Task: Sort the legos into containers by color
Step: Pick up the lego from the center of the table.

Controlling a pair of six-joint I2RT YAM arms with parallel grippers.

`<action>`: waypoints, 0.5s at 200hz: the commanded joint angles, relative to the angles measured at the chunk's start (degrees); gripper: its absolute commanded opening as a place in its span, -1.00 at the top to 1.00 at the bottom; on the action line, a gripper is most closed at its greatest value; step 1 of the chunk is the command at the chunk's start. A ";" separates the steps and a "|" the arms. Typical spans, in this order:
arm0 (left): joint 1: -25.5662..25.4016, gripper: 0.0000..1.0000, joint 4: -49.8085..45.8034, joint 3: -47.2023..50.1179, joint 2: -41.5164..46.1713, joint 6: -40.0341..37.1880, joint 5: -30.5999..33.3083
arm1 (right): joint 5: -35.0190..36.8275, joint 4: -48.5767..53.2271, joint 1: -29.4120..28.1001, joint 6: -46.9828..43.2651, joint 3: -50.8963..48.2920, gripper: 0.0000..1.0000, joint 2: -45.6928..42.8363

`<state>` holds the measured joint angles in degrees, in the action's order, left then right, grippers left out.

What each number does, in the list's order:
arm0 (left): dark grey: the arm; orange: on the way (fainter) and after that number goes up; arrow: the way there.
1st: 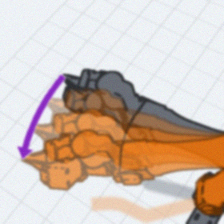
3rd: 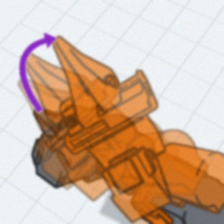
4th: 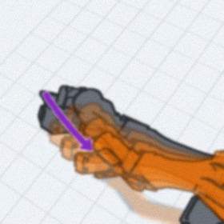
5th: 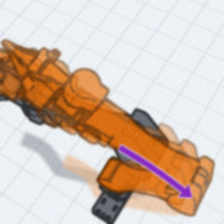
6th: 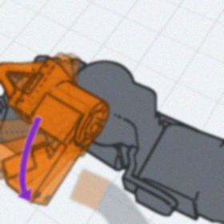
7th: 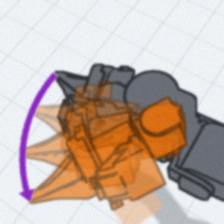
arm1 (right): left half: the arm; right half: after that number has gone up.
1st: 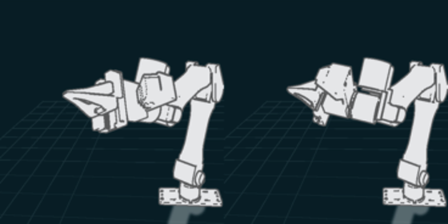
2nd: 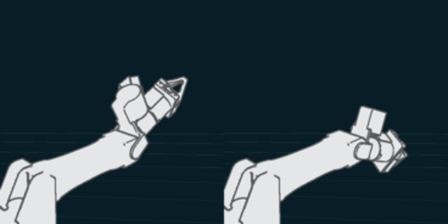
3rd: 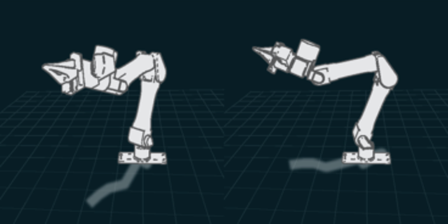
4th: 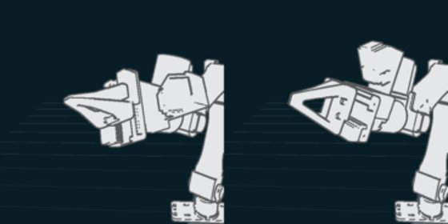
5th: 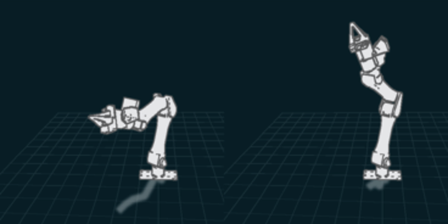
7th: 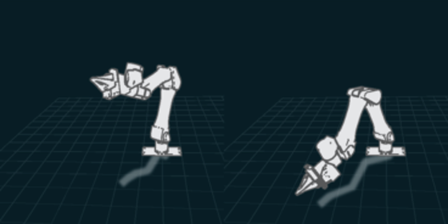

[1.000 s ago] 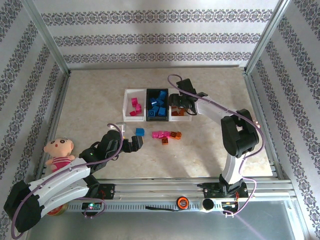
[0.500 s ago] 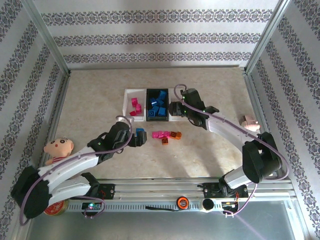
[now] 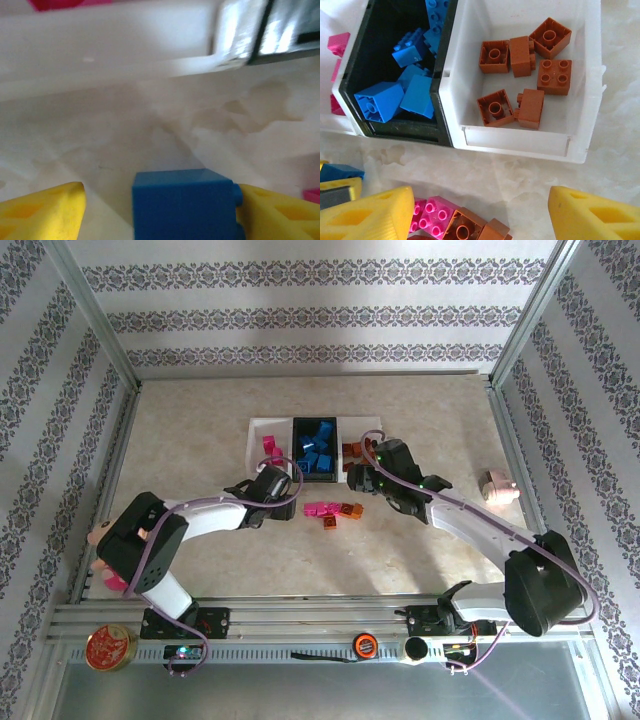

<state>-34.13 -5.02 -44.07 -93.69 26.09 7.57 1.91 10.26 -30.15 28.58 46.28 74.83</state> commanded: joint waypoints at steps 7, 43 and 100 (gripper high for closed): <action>0.64 -0.38 3.91 -1.43 -1.77 -1.51 -1.30 | 0.25 -0.73 -0.17 0.63 -1.45 -0.43 -2.50; 0.64 -0.02 4.58 0.16 -1.86 -0.80 -3.28 | 0.81 -0.51 -0.08 0.68 -1.99 -0.44 -3.86; 0.12 0.19 1.88 1.61 10.77 1.26 -7.53 | 0.93 -1.54 -0.04 1.74 -4.39 -0.44 -4.29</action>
<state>-33.43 -3.57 -41.67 -89.30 25.96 3.75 2.07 9.85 -30.15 28.82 43.92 71.77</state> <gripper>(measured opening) 0.445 0.718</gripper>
